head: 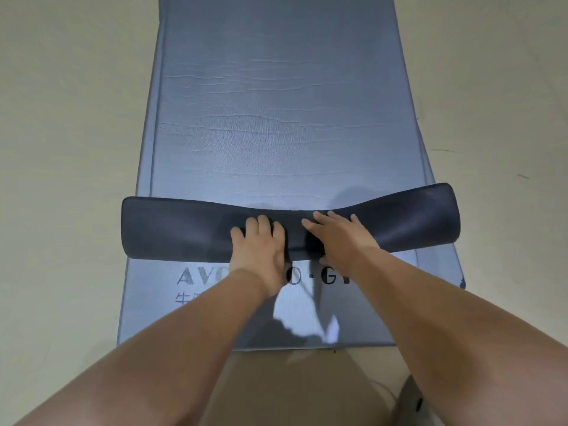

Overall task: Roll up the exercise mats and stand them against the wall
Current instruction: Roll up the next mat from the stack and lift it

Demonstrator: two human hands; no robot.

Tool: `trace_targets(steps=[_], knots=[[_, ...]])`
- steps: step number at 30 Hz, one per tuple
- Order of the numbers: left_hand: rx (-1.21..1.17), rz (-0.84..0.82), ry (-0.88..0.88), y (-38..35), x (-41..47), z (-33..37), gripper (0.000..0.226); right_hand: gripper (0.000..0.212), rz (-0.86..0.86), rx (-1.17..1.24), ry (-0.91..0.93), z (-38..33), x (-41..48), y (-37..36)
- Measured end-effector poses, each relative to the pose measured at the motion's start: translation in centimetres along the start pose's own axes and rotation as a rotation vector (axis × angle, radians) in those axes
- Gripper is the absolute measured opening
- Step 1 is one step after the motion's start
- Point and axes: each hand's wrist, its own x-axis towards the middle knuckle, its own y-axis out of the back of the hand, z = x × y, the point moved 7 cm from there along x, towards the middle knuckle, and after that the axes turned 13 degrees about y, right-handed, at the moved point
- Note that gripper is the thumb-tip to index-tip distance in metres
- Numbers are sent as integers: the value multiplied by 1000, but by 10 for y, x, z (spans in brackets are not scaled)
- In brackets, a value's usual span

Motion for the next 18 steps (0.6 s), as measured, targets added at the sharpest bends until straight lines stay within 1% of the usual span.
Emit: trace_targets(steps=[1,3,5,6,8,10,12,15,16,18], knots=[[-7,-10,1,-2,5,-4,71,90,13,17,0,1,-3,1],[-48,-21,-2,-4,19,-13,71,91,101,15,-5,2,-13,3],[-77,-46,-11,-9,29,-18,71,95,190,-71,-31,1,-25,5],[-87,-57,-23,-11,32,-17,71,97,188,-117,-56,-1,-30,5],[-91,-59,-53,-11,33,-14,70,101,127,-151,-124,-4,-33,4],[-88,-21,-76,-6,33,-15,70,105,64,-115,-160,-5,-31,5],[-57,22,-90,-4,29,-20,74,105,5,-79,-144,-7,-27,8],[24,83,-75,-7,17,-28,89,96,-35,-34,-121,-6,-26,18],[31,79,-70,-8,14,-30,90,90,-44,-33,-115,-6,-26,22],[-9,10,-54,-11,15,-34,84,68,-27,-45,-97,-9,-25,29]])
